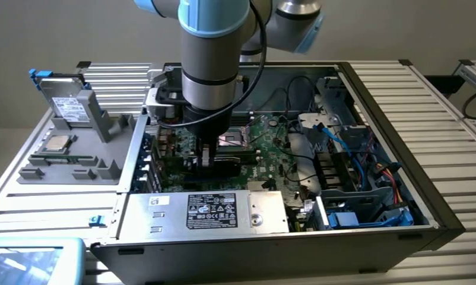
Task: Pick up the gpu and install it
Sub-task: 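Insert the gpu into the slot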
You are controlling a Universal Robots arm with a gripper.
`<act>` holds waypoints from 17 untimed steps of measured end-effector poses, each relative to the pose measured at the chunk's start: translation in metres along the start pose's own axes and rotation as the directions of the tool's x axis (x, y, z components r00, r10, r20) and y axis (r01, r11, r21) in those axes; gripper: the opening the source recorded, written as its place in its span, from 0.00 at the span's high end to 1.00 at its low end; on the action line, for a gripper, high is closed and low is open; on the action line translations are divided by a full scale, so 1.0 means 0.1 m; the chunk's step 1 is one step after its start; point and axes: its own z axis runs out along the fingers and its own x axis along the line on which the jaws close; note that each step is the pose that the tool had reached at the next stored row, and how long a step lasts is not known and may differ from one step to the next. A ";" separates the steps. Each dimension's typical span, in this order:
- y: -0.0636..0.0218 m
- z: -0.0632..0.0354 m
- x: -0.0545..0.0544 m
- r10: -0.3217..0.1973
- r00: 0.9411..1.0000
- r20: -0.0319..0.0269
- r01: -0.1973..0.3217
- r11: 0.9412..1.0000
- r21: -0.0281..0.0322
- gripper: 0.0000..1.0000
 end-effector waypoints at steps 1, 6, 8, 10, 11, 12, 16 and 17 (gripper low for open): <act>0.000 0.001 0.00 0.000 1.000 0.000 0.000 1.000 0.000 0.71; 0.000 0.011 0.00 0.000 1.000 0.000 0.000 1.000 0.000 0.71; 0.005 0.016 0.00 0.000 1.000 0.000 0.000 1.000 0.000 0.71; 0.010 0.022 0.00 0.000 1.000 0.000 0.000 1.000 0.000 0.71; 0.012 0.024 0.00 0.000 1.000 0.000 0.000 1.000 0.000 0.71; 0.012 0.025 0.00 0.000 1.000 0.000 0.000 1.000 0.000 0.71; 0.012 0.030 0.00 0.000 1.000 0.000 0.000 1.000 0.000 0.71; 0.010 0.030 0.00 0.000 1.000 0.000 0.000 1.000 0.000 0.71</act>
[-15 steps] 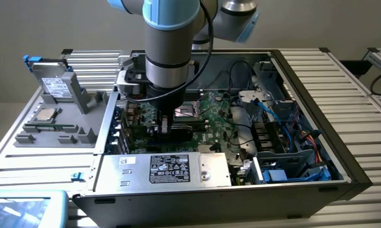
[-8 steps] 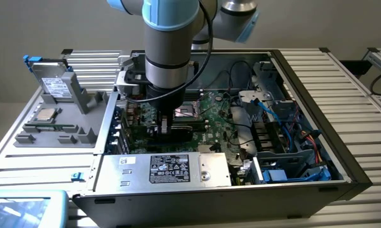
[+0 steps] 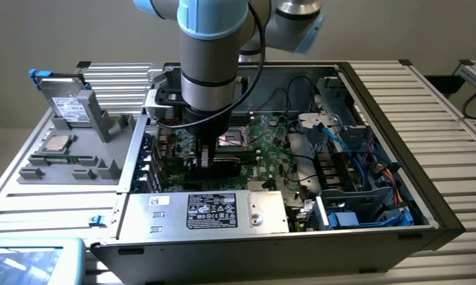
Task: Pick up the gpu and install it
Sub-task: 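Insert the gpu into the slot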
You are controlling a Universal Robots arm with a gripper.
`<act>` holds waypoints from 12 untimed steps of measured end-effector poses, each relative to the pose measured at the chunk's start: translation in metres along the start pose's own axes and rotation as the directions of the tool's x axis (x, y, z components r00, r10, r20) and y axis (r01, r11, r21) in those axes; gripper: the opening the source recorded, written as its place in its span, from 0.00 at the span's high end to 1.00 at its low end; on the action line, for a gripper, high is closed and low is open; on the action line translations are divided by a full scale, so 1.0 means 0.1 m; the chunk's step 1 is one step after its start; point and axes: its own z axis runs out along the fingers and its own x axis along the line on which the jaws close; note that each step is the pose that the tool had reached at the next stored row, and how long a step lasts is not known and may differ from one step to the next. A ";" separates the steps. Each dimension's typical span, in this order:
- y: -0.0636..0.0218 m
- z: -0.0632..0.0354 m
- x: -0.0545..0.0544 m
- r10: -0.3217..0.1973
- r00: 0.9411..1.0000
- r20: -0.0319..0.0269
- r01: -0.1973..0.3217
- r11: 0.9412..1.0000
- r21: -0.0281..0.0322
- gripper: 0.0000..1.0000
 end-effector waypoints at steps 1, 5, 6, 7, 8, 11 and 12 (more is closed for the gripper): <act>-0.001 0.000 0.00 0.000 1.000 0.000 0.000 1.000 0.000 0.71; -0.003 0.000 0.00 0.000 1.000 0.000 0.000 1.000 0.000 0.71; -0.003 0.000 0.00 0.000 1.000 0.000 0.000 1.000 0.000 0.71; -0.001 0.000 0.00 0.000 1.000 0.000 0.000 1.000 0.000 0.71; 0.000 0.001 0.00 0.000 1.000 0.000 0.000 1.000 0.000 0.71; 0.002 0.001 0.00 0.000 1.000 0.000 0.000 1.000 0.000 0.71; 0.002 0.001 0.00 0.000 1.000 0.000 0.000 1.000 0.000 0.71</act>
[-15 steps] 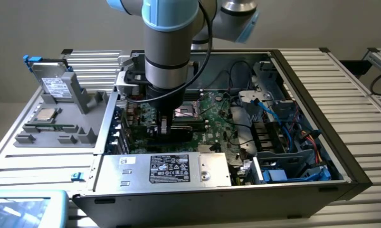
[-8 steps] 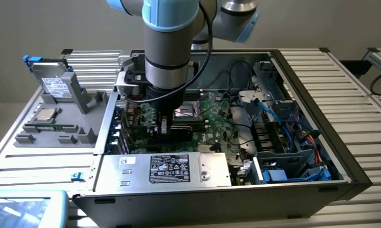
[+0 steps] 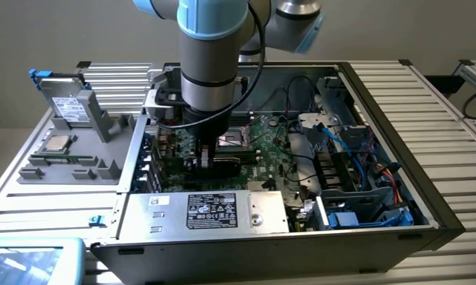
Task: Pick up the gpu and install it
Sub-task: 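Insert the gpu into the slot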
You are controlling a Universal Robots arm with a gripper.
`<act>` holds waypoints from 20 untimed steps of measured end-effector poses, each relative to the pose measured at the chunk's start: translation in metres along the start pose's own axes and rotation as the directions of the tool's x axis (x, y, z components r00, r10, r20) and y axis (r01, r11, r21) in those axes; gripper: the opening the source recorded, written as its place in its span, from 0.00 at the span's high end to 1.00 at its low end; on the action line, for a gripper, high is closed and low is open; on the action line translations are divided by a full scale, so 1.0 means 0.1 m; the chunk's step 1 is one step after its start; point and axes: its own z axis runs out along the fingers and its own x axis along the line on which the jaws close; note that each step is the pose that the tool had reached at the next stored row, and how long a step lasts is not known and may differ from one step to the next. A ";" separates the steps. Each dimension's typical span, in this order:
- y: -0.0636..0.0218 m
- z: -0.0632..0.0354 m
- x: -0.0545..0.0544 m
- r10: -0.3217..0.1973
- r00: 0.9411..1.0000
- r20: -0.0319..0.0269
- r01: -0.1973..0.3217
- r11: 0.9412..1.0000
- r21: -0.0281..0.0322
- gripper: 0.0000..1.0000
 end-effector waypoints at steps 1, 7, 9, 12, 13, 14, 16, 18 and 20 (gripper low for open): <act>0.000 0.000 0.00 0.000 1.000 0.000 0.000 1.000 0.000 0.71; 0.000 0.000 0.00 0.000 1.000 0.000 0.000 1.000 0.000 0.71; 0.000 0.000 0.00 0.000 1.000 0.000 0.000 1.000 0.000 0.71; -0.001 0.000 0.00 0.000 1.000 0.000 0.000 1.000 0.000 0.71; -0.003 -0.001 0.00 0.000 1.000 0.000 0.000 1.000 0.000 0.71; -0.004 -0.001 0.00 0.000 1.000 0.000 0.000 1.000 0.000 0.71; -0.005 0.000 0.00 0.000 1.000 0.000 0.000 1.000 0.000 0.71; -0.006 0.000 0.00 0.000 1.000 0.000 0.000 1.000 0.000 0.71; -0.006 0.000 0.00 0.000 1.000 0.000 0.000 1.000 0.000 0.71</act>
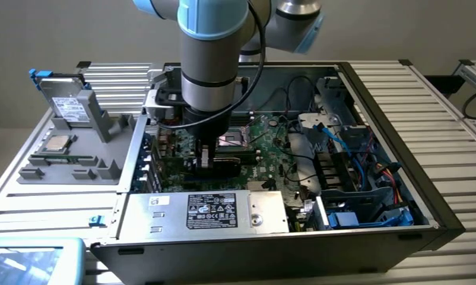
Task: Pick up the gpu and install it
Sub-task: 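Insert the gpu into the slot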
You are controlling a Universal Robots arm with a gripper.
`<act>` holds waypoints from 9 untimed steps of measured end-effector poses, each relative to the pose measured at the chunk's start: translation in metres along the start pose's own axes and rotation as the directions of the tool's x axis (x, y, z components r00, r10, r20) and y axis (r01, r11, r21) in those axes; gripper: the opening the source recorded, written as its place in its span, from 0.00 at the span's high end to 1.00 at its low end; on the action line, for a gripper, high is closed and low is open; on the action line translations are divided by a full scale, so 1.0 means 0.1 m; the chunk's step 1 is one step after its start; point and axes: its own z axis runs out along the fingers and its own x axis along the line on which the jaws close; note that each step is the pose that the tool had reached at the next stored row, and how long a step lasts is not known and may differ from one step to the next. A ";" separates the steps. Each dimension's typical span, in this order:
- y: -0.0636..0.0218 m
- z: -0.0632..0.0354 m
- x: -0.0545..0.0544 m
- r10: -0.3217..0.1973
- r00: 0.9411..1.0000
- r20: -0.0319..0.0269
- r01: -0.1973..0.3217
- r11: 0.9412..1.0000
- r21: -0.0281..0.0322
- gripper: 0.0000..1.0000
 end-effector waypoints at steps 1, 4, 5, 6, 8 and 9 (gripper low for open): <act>0.000 0.000 0.00 0.000 1.000 0.000 0.000 1.000 0.000 0.71; 0.000 0.001 0.00 -0.001 1.000 0.000 0.001 1.000 0.000 0.71; 0.000 0.001 0.00 -0.002 1.000 0.000 0.002 1.000 0.000 0.71; -0.001 0.001 0.00 -0.004 1.000 0.000 0.004 1.000 0.000 0.71; -0.007 0.001 0.00 -0.005 1.000 0.000 0.005 1.000 0.000 0.71; -0.009 0.001 0.00 -0.006 1.000 0.000 0.006 1.000 0.000 0.71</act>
